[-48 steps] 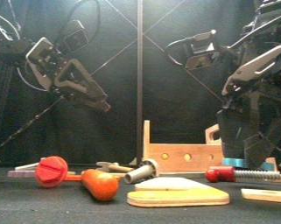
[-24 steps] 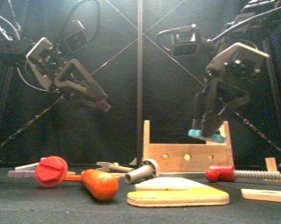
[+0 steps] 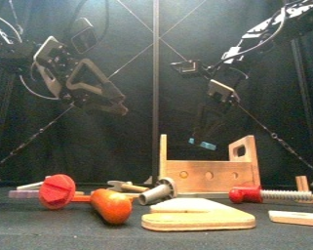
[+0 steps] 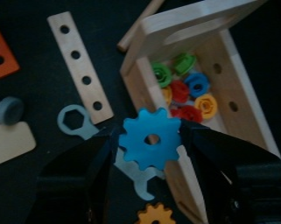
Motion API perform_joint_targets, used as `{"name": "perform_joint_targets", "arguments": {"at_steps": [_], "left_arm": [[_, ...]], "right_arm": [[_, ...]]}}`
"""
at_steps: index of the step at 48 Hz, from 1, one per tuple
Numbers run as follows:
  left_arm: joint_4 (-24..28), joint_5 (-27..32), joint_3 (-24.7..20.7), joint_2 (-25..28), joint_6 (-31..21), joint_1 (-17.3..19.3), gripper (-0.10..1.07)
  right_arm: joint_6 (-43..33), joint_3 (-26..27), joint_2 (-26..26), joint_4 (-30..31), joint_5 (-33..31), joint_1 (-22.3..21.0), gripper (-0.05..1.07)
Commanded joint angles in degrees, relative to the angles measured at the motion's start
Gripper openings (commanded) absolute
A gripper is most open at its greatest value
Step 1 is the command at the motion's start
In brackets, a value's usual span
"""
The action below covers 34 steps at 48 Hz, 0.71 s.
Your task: Place blue gear into toolbox
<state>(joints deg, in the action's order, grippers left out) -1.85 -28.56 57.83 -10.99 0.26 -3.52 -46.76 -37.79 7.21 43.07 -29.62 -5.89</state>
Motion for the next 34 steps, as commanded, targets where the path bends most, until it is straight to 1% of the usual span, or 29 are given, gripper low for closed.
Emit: {"name": "perform_joint_targets", "arguments": {"at_steps": [1, 12, 24, 29, 34], "left_arm": [[-0.09, -1.05, -0.79, -0.18, 0.09, -0.09, 0.84], [-0.09, -1.14, -0.88, -0.26, 0.00, -0.09, 0.84], [-0.18, -1.58, -0.70, -0.18, 0.00, -0.09, 0.84], [-0.09, -1.58, -0.62, -0.18, -0.09, -0.09, 0.84], [-0.18, -1.58, -0.62, -0.18, -0.09, -0.09, 0.84]], "right_arm": [[-0.18, 1.76, 1.67, 0.79, 0.26, -2.29, 0.71], [-0.26, 1.58, 0.79, 2.72, 1.05, -6.68, 0.71], [-0.18, 0.97, -2.11, 2.37, 5.10, -9.23, 0.74], [-0.18, 0.97, -3.34, 2.20, 5.36, -10.11, 0.76], [-0.18, 0.97, -4.48, 1.93, 5.45, -10.81, 0.82]]}}
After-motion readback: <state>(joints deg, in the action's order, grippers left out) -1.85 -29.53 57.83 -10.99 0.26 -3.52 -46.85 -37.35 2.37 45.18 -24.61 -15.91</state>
